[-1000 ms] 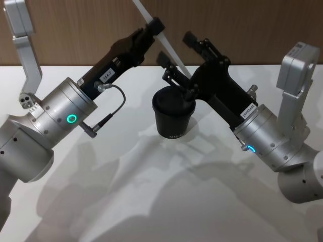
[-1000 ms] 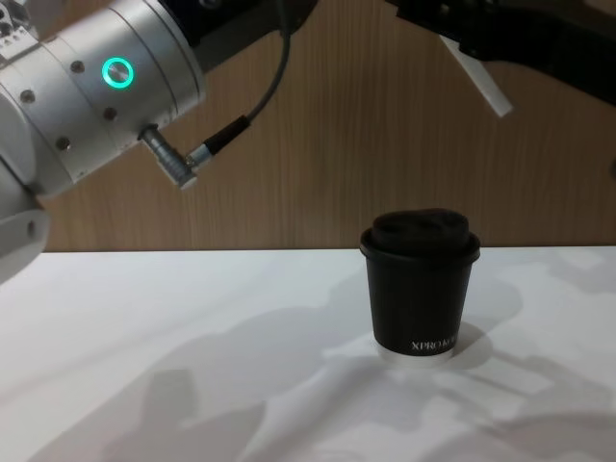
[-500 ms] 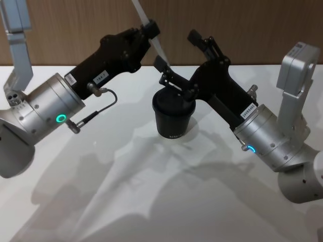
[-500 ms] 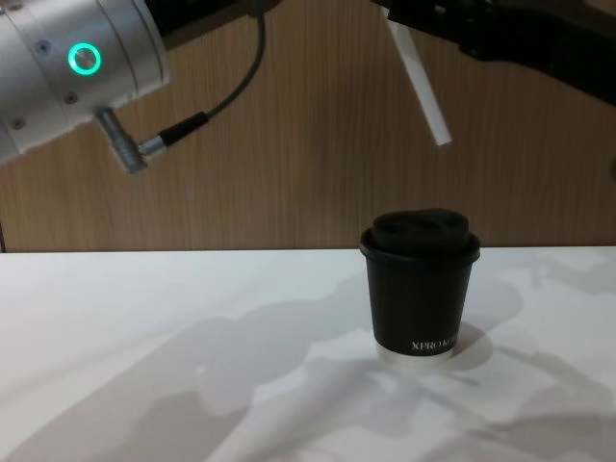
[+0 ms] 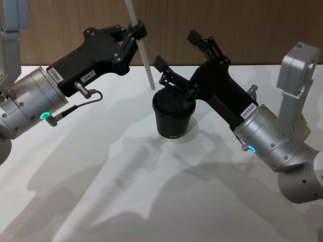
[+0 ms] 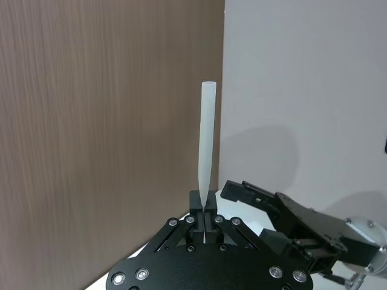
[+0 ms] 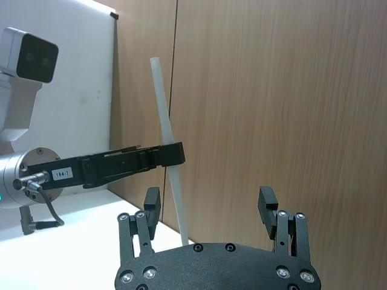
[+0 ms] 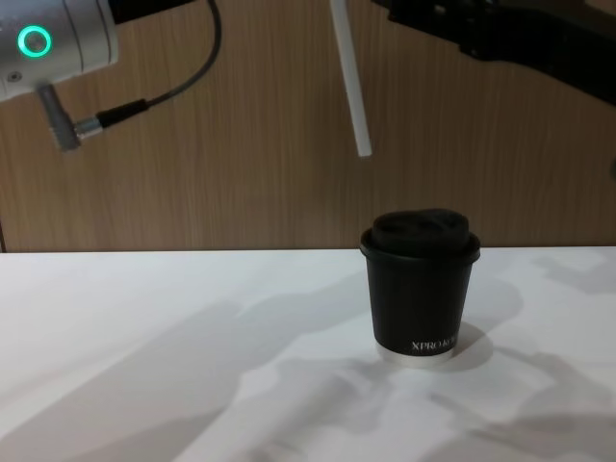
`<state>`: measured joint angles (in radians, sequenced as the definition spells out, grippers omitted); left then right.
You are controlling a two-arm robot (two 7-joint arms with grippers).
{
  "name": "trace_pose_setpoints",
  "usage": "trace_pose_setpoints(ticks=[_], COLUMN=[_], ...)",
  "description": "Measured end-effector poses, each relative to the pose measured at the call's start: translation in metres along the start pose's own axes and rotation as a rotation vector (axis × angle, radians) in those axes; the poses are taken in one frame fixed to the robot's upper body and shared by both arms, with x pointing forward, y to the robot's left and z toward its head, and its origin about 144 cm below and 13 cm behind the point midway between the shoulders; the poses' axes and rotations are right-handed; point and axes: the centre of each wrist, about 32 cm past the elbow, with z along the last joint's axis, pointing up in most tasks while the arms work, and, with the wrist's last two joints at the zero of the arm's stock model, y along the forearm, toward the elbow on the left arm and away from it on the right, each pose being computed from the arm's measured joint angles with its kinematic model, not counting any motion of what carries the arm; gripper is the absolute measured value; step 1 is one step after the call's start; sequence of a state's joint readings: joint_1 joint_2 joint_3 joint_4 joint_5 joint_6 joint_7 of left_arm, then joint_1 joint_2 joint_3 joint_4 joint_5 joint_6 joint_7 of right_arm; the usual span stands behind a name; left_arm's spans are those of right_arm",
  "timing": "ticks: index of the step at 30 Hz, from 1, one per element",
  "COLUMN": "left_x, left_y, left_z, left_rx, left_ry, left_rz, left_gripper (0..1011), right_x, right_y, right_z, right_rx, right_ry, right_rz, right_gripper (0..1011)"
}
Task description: Pick up the straw with one hand, pass it to the other hand, and insert it into the cup.
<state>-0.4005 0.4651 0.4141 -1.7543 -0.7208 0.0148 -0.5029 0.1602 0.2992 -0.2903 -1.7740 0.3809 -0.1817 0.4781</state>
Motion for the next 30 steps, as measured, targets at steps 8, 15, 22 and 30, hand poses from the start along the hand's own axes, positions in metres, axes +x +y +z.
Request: trace_pose_setpoints(ticks=[8,15,22,30], left_x=[0.001,0.003,0.006,0.010], left_y=[0.000,-0.002,-0.006,-0.011], left_z=[-0.002,-0.012,-0.023,-0.031], left_rx=[0.024,0.043,0.071,0.097], left_ry=[-0.030,-0.013,-0.003,-0.016], left_rz=[0.008,0.015,0.024,0.028], left_gripper=[15,16,14,15], right_x=[0.000,0.000,0.000,0.000], right_y=[0.000,0.000,0.000,0.000], right_z=[0.000,0.000,0.000,0.000], right_rx=[0.000,0.000,0.000,0.000], right_ry=[0.000,0.000,0.000,0.000], right_rz=[0.000,0.000,0.000,0.000], right_gripper=[1001,1001,1001,1001])
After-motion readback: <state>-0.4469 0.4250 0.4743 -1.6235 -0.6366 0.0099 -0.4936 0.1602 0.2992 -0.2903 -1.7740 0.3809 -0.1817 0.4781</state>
